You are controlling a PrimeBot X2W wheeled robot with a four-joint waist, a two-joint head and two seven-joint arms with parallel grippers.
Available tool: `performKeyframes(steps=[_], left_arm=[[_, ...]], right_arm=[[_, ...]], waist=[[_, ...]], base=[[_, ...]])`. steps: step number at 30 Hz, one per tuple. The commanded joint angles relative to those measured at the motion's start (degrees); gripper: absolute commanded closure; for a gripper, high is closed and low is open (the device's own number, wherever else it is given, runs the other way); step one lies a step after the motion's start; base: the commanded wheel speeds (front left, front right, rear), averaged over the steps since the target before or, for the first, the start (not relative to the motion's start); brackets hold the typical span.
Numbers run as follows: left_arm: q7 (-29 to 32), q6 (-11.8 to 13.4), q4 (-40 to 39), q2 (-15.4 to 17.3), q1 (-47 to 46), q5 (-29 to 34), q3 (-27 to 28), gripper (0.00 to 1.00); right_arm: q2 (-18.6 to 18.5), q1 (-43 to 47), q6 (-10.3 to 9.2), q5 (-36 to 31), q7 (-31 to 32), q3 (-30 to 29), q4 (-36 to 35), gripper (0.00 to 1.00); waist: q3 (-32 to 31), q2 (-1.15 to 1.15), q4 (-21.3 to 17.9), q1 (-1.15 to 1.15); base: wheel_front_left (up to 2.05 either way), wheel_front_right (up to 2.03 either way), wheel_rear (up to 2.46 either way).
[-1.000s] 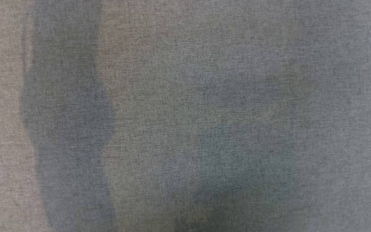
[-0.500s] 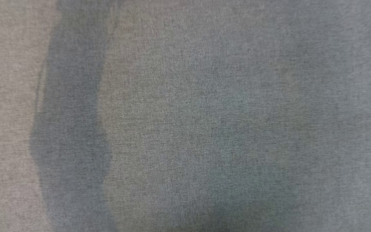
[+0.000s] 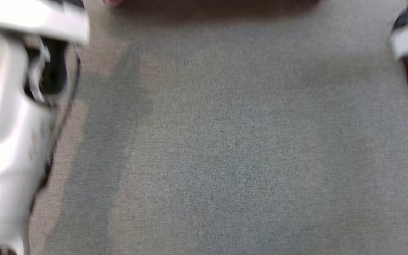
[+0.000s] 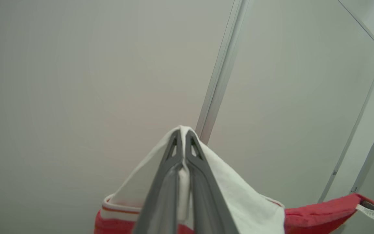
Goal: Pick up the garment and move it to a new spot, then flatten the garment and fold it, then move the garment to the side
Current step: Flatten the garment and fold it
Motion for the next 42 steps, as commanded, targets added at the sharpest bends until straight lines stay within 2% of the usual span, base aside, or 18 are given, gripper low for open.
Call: performKeyframes(steps=[1, 11, 15, 18, 23, 29, 42], left_arm=[[-0.3, 0.9, -2.4, 0.5, 3.5, 0.0, 0.4, 1.00], [0.0, 8.7, -23.7, 1.6, 34.0, -2.4, -0.5, 1.00], [-0.2, 10.0, -26.4, 0.1, 42.9, -3.6, 0.3, 1.00], [-0.2, 10.4, -26.9, -1.1, 49.1, -4.4, 1.4, 1.00], [-0.3, 9.7, -27.0, -3.5, 57.8, -4.5, 2.7, 1.00], [-0.3, 9.3, -26.6, -5.2, 64.3, -5.1, 2.7, 1.00], [1.3, 9.6, -26.0, -4.2, 71.4, -6.4, 1.9, 1.00]], right_arm=[[-0.1, 3.4, 0.01, -0.5, -0.3, -0.6, -1.0, 1.00], [0.1, 28.2, 0.01, -2.0, -0.3, -4.5, -10.5, 1.00], [0.5, 35.4, 0.01, -2.9, -0.3, -5.9, -11.5, 1.00], [1.4, 40.7, 0.01, -3.5, -0.2, -6.9, -11.6, 1.00], [2.3, 48.2, 0.01, -5.8, 0.5, -9.0, -11.0, 1.00], [3.5, 54.2, 0.00, -8.2, 1.9, -11.5, -11.3, 1.00], [6.7, 67.8, 0.00, -17.1, 9.5, -20.9, -15.9, 1.00]], waist=[[-2.2, 0.00, 0.4, 0.00], [-6.8, 0.00, 1.5, 0.00], [-8.8, 0.00, 1.9, 0.00], [-10.6, 0.00, 2.0, 0.00], [-13.7, 0.00, 2.7, 0.00], [-16.2, 0.00, 3.3, 0.00], [-18.6, 0.00, 4.6, 0.00]], base=[[0.00, 0.00, 0.00], [0.00, 0.00, 0.00], [0.00, 0.00, 0.00], [0.00, 0.00, 0.00], [0.00, 0.00, 0.00], [0.00, 0.00, 0.00], [0.00, 0.00, 0.00]])
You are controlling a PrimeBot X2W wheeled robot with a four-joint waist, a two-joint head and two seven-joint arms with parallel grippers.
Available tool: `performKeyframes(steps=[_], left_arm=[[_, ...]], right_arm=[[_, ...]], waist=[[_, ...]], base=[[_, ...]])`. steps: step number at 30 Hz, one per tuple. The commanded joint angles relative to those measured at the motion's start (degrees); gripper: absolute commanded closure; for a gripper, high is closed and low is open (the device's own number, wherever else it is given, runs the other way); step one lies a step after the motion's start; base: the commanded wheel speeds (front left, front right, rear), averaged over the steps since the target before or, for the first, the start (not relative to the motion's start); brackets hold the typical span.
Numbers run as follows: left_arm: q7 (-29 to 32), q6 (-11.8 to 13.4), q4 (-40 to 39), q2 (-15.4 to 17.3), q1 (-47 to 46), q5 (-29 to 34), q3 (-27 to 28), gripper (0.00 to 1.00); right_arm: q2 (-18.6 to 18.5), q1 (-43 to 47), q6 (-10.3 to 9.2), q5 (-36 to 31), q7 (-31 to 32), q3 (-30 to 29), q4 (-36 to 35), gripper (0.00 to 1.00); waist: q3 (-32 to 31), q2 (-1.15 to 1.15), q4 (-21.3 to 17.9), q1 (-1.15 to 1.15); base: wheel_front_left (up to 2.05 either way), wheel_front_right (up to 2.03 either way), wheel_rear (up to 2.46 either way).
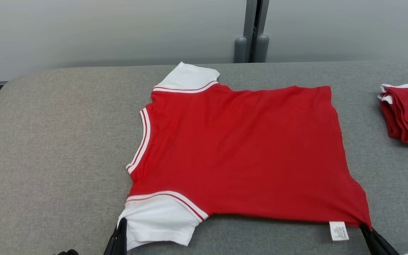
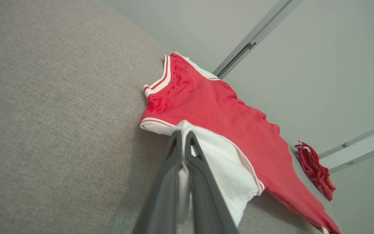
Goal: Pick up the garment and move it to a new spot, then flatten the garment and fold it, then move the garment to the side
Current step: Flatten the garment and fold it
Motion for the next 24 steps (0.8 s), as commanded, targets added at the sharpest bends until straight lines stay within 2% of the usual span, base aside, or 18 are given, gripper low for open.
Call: performKeyframes(steps=[1, 9, 18, 24], left_arm=[[0.1, 0.1, -0.2, 0.4, 0.6, -0.3, 0.4, 1.00], [0.9, -0.1, -0.1, 1.0, 0.5, -0.2, -0.2, 1.00], [3.4, -2.6, 0.3, 2.8, -8.5, 1.7, -1.3, 1.00], [6.3, -4.1, 2.9, 4.0, -16.5, 2.1, -1.5, 1.00]], right_arm=[[0.2, 1.7, -0.01, -1.1, 1.0, -1.4, -1.0, 1.00], [3.7, 6.1, -0.01, -4.6, 6.1, -4.6, -6.3, 1.00], [3.9, -0.3, -0.01, -4.5, 9.9, -1.5, -10.4, 1.00], [3.8, -5.9, 0.00, -1.7, 11.7, 0.1, -8.8, 1.00]], waist=[[0.1, 0.00, 0.1, 0.00], [0.8, 0.00, -0.7, 0.00], [1.9, 0.00, -3.0, 0.00], [3.4, 0.00, -4.3, 0.00]], base=[[0.00, 0.00, 0.00], [0.00, 0.00, 0.00], [0.00, 0.00, 0.00], [0.00, 0.00, 0.00]])
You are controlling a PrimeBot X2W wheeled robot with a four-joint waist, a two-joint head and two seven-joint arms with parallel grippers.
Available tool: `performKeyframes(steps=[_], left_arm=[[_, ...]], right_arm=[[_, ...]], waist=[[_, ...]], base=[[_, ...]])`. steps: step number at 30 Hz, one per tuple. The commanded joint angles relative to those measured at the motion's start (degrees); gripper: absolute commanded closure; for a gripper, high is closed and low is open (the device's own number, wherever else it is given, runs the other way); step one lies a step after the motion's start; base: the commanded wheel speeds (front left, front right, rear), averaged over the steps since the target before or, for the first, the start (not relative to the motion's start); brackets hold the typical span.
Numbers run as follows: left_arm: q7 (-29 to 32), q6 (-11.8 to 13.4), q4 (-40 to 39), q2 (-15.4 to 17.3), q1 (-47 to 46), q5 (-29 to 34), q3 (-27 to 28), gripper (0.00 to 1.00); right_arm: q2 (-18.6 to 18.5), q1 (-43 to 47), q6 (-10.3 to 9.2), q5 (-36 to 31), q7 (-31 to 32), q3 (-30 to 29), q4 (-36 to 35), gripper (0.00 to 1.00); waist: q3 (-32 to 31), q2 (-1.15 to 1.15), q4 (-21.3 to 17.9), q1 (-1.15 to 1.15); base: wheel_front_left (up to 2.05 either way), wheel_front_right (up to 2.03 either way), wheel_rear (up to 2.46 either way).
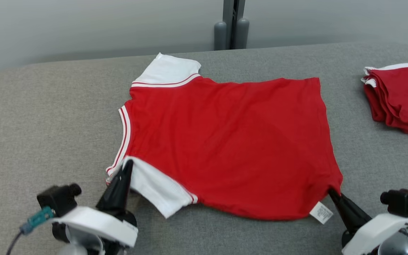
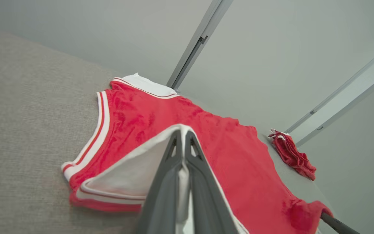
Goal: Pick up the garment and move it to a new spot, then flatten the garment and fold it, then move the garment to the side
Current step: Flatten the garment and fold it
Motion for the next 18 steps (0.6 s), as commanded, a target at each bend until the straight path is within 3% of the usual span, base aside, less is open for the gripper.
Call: performKeyframes(steps=[1, 18], left_arm=[[0.7, -0.7, 1.4, 0.6, -3.2, -0.2, 0.6, 1.00], [2.6, -5.9, 21.2, -0.4, -22.4, -0.4, 0.8, 1.00]], right_arm=[[-0.1, -2.3, 0.01, 1.3, 0.2, -0.1, 1.1, 1.00], [0.0, -21.0, 0.01, 9.2, -0.1, 2.8, 14.8, 1.00]], waist=[[0.9, 0.00, -0.6, 0.00], [4.9, 0.00, -2.0, 0.00]], base=[[0.00, 0.00, 0.00], [0.00, 0.00, 0.00]])
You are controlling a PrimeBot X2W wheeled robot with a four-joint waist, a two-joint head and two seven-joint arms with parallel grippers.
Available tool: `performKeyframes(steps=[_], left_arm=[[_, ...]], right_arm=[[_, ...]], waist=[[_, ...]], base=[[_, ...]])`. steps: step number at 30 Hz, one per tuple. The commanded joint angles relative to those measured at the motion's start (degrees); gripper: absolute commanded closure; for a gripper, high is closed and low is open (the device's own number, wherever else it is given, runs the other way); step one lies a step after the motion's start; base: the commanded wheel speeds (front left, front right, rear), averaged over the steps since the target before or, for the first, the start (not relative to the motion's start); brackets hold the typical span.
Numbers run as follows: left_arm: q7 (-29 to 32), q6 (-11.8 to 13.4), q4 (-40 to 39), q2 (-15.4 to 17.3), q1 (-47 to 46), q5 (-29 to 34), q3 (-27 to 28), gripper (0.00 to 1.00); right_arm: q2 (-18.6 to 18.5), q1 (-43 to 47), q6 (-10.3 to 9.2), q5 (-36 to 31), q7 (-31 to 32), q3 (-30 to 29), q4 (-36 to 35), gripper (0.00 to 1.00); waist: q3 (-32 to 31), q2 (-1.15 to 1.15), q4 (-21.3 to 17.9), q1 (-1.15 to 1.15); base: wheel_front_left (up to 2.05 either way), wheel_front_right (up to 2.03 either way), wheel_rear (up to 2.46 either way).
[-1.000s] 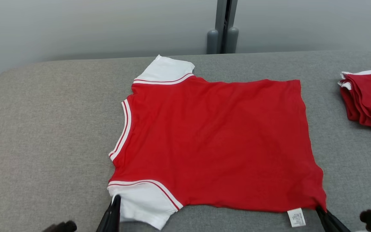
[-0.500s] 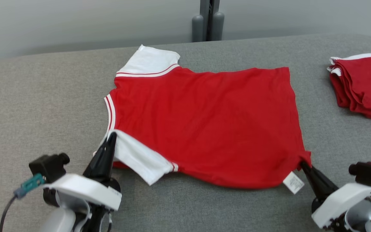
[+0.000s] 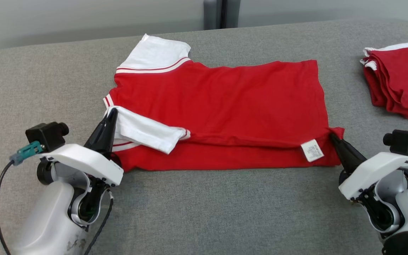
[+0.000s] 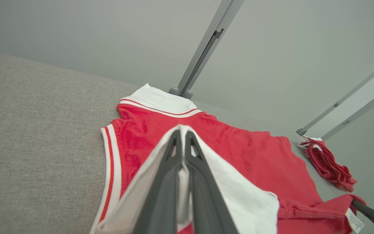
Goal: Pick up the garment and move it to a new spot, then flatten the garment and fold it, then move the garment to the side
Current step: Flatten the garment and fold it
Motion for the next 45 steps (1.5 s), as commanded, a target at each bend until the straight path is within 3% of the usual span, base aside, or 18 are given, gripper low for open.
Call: performKeyframes(steps=[1, 3, 4, 5, 6, 18, 27, 41, 42, 43, 44, 45], left_arm=[[-0.3, -0.5, 1.1, -0.1, -1.5, 0.1, 0.0, 1.00], [-0.5, -1.3, 3.6, -0.5, -2.7, 0.3, -0.5, 1.00], [-0.8, -1.5, 4.7, -0.7, -3.4, 0.3, -0.6, 1.00], [-1.5, -1.6, 5.8, -0.7, -4.1, 0.9, -0.7, 0.76], [-2.0, -1.8, 6.7, -0.8, -4.6, 1.3, -1.0, 0.00], [-7.6, -3.6, 13.1, -1.8, -1.5, 1.6, -1.7, 0.00], [-7.6, -1.9, 13.5, -1.3, 4.5, 2.4, -3.0, 0.00], [-6.5, 0.0, 18.0, -1.6, 2.5, 5.3, -6.1, 0.00], [-6.5, -0.1, 18.4, -1.8, 2.2, 5.3, -6.3, 0.00], [-6.6, -0.3, 18.8, -2.1, 1.9, 5.2, -6.3, 0.38], [-6.6, -0.5, 19.4, -2.3, 1.8, 5.0, -6.3, 0.68], [-6.7, -0.6, 20.0, -2.4, 1.7, 4.9, -6.3, 0.99]], right_arm=[[0.0, -1.1, 0.01, 0.4, -0.7, 0.3, 0.9, 1.00], [-0.1, -2.6, 0.01, 0.2, -1.4, 1.2, 2.9, 1.00], [-0.2, -3.3, 0.01, 0.0, -2.4, 1.5, 3.5, 0.84], [-0.2, -3.9, 0.01, -0.1, -3.3, 1.8, 4.2, 0.20], [-0.2, -4.1, 0.01, -0.1, -3.8, 2.2, 5.0, 0.00], [-3.0, -2.4, 0.01, 0.2, -8.4, 6.1, 10.0, 0.00], [-4.3, -0.9, 0.01, -1.2, -10.1, 7.9, 12.4, 0.00], [-2.5, -3.9, 0.01, -3.1, -11.2, 10.3, 17.6, 0.00], [-2.2, -4.1, 0.01, -3.2, -11.2, 10.7, 18.0, 0.51], [-2.0, -4.4, 0.01, -3.2, -11.5, 11.0, 18.3, 0.76], [-1.8, -4.7, 0.01, -3.4, -12.0, 11.4, 18.6, 1.00], [-1.7, -4.8, 0.01, -3.5, -12.4, 11.6, 18.9, 1.00]], waist=[[0.2, 0.00, 0.1, 0.00], [0.3, 0.00, 0.2, 0.00], [0.3, 0.00, 0.3, 0.00], [0.3, 0.00, 0.4, 0.00], [0.3, 0.00, 0.4, 0.00], [-2.2, 0.00, 1.0, 0.00], [-3.1, 0.00, 1.8, 0.00], [-1.8, 0.00, 2.2, 0.00], [-1.7, 0.00, 2.2, 0.00], [-1.7, 0.00, 2.3, 0.00], [-1.7, 0.00, 2.4, 0.00], [-1.8, 0.00, 2.4, 0.00]], base=[[0.00, 0.00, 0.00], [0.00, 0.00, 0.00], [0.00, 0.00, 0.00], [0.00, 0.00, 0.00], [0.00, 0.00, 0.00], [0.00, 0.00, 0.00], [0.00, 0.00, 0.00], [0.00, 0.00, 0.00], [0.00, 0.00, 0.00], [0.00, 0.00, 0.00], [0.00, 0.00, 0.00], [0.00, 0.00, 0.00]])
